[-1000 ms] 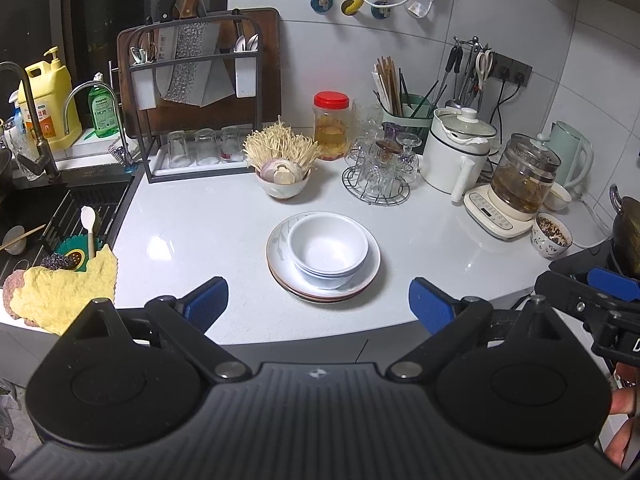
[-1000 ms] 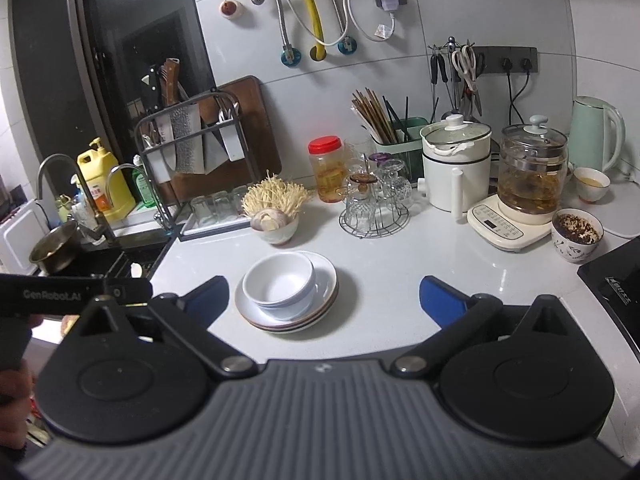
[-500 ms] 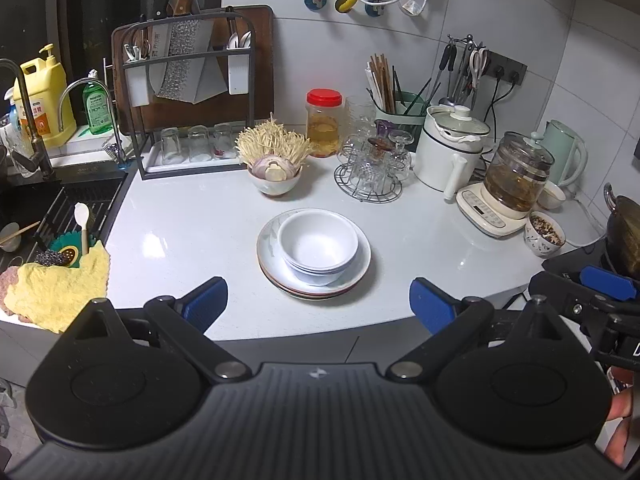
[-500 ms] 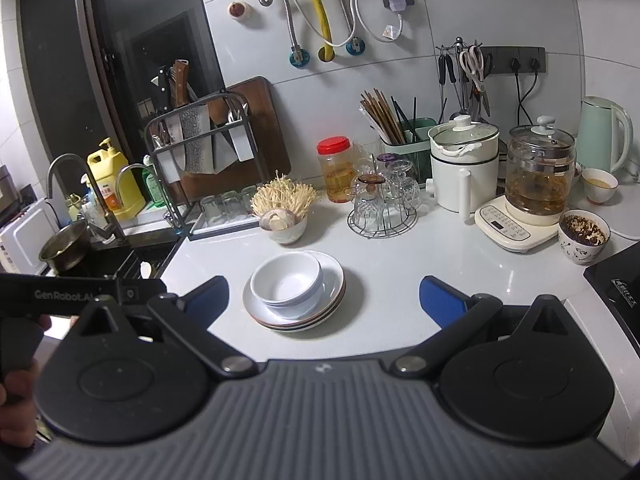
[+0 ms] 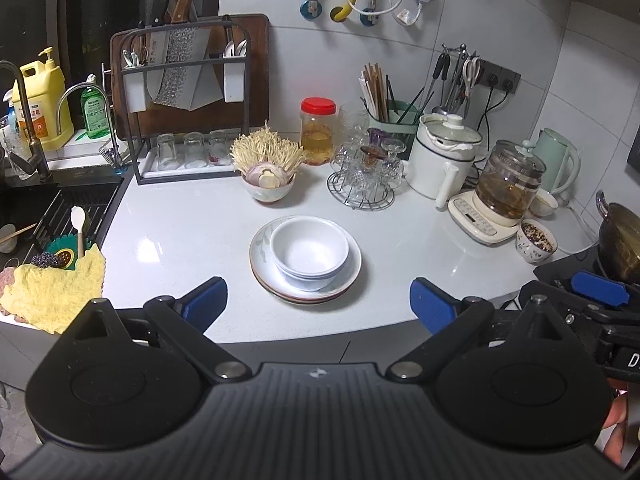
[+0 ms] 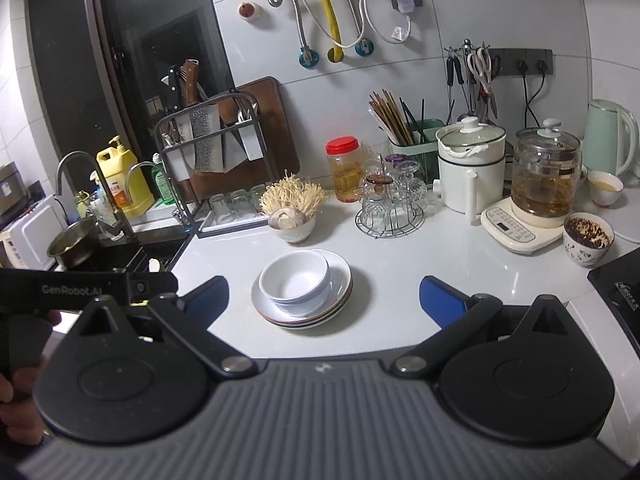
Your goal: Organize plates and bowls
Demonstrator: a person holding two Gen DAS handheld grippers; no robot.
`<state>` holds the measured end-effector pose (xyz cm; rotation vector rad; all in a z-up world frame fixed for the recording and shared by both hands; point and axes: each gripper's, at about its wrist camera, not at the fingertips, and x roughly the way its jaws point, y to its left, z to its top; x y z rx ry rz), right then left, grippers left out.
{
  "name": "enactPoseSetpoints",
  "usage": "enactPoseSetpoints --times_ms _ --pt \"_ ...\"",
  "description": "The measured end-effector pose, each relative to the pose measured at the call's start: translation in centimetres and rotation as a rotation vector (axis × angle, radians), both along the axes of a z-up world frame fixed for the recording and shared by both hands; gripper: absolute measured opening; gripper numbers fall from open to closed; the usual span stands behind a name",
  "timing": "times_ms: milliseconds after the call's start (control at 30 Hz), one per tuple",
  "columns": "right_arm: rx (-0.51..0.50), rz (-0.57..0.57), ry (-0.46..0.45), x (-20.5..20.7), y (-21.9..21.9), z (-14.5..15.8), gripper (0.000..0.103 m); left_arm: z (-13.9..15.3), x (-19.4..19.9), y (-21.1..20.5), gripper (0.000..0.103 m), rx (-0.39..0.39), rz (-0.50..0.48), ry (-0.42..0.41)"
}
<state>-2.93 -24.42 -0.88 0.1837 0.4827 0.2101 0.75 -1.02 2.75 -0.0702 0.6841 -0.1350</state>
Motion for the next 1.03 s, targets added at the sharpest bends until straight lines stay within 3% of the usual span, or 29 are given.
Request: enactPoseSetpoints --times_ms 1033 --pt "0.031 0.037 -0.009 -0.8 0.6 -0.2 0.103 0.5 -2.4 1.1 0.1 0.019 0.06 0.004"
